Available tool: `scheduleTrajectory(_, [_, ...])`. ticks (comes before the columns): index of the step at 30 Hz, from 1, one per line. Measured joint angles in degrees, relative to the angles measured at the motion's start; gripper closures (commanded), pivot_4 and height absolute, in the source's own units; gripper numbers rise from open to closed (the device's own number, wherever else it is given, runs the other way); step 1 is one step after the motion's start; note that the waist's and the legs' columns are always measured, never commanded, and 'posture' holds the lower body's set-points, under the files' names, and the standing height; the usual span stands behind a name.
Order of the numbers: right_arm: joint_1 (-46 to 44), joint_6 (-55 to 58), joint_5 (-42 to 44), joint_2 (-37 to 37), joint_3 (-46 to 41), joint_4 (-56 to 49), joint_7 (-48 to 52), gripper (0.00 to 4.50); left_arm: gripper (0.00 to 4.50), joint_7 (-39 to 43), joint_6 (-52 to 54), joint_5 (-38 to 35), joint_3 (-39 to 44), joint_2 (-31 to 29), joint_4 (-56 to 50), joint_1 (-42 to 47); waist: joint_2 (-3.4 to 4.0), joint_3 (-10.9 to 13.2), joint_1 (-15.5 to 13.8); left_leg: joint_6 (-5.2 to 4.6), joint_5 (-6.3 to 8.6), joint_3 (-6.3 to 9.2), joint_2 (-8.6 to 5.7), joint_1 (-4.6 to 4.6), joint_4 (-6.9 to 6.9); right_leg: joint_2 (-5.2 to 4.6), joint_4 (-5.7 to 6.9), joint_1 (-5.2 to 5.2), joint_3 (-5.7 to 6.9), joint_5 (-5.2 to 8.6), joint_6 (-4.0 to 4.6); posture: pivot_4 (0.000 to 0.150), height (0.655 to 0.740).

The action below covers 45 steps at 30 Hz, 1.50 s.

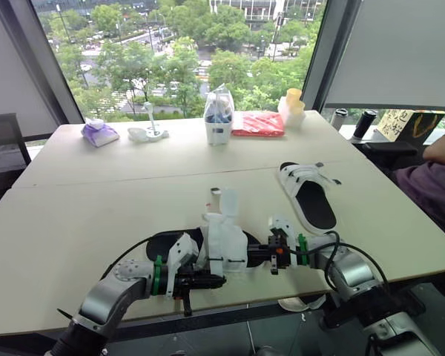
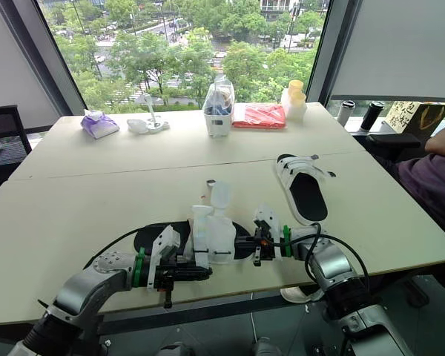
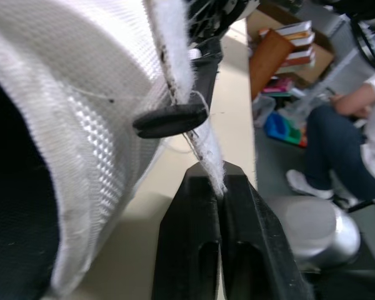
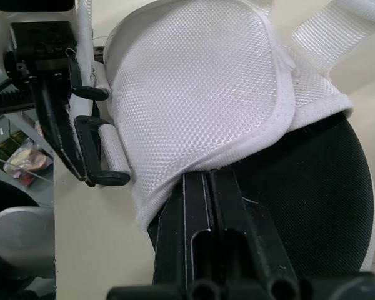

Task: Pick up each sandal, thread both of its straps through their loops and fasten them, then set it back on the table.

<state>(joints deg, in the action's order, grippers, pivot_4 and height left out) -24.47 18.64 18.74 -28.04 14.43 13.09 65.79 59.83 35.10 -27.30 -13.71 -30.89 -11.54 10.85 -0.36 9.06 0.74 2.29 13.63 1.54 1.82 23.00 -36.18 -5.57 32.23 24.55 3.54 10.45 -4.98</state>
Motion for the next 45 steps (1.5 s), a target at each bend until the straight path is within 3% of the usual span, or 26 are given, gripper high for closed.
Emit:
scheduleTrajectory(7, [-0.27, -0.43, 0.0, 0.23, 0.4, 0.27, 0.03, 4.5, 4.46, 4.53, 9.95, -8.73, 0.69, -8.37, -9.94, -4.07, 0.0, 0.03, 0.21, 0.12, 0.08, 0.02, 0.02, -0.08, 0.08, 0.01, 0.06, 0.04, 0.0, 0.0, 0.0, 0.15, 0.74])
scheduleTrajectory(16, [-2.17, -2.1, -0.62, 1.52, 0.58, 3.49, 0.08, 4.5, 4.46, 4.18, 21.08, -23.68, 7.65, -11.43, -15.78, -3.49, 0.03, 0.05, 0.59, 0.14, 0.1, 0.18, 0.03, 0.12, -0.05, 0.04, -0.84, 0.03, 0.25, 0.0, 0.0, 0.15, 0.74])
scheduleTrajectory(23, [-3.28, -3.38, -1.21, 2.23, 0.9, 5.28, 0.52, 4.5, 4.46, -3.02, 26.42, -33.11, 12.54, -6.45, -12.88, 4.48, -0.1, 0.09, 0.42, 0.13, 0.09, 0.06, 0.03, -0.28, -0.04, 0.02, -0.65, -0.01, 0.21, 0.0, 0.0, 0.15, 0.74])
scheduleTrajectory(31, [-3.13, -4.55, -2.08, 2.21, 1.51, 5.55, 0.69, 4.5, 4.46, -12.95, 29.05, -37.69, 15.44, 1.76, -2.03, 10.24, -0.22, 0.12, 0.21, 0.13, 0.09, 0.08, 0.01, -0.59, -0.03, 0.03, -0.32, -0.09, 0.18, 0.0, 0.0, 0.15, 0.74])
scheduleTrajectory(37, [-3.11, -5.08, -2.41, 2.26, 1.61, 5.58, 0.67, 4.5, 4.46, -13.87, 31.06, -38.48, 15.73, 4.45, 8.7, 14.3, -0.26, 0.11, 0.15, 0.12, 0.08, 0.1, 0.01, -0.64, -0.03, 0.04, -0.19, -0.09, 0.17, -0.01, 0.0, 0.15, 0.74])
scheduleTrajectory(40, [-3.16, -5.34, -2.86, 2.46, 1.63, 5.66, 0.55, 4.5, 3.58, -12.84, 31.61, -37.26, 15.65, 5.43, 15.48, 18.14, -0.29, 0.08, 0.19, 0.12, 0.08, 0.1, 0.01, -0.65, -0.05, 0.04, -0.18, -0.1, 0.17, -0.01, 0.01, 0.15, 0.74])
scheduleTrajectory(45, [-3.13, -5.76, -3.17, 2.87, 1.63, 5.83, 0.43, 4.5, 1.08, -10.82, 29.07, -32.44, 15.66, 6.6, 24.74, 23.18, -0.35, 0.05, 0.43, 0.11, 0.08, 0.09, 0.01, -0.69, -0.02, 0.04, -0.17, -0.12, 0.18, -0.02, 0.02, 0.15, 0.74])
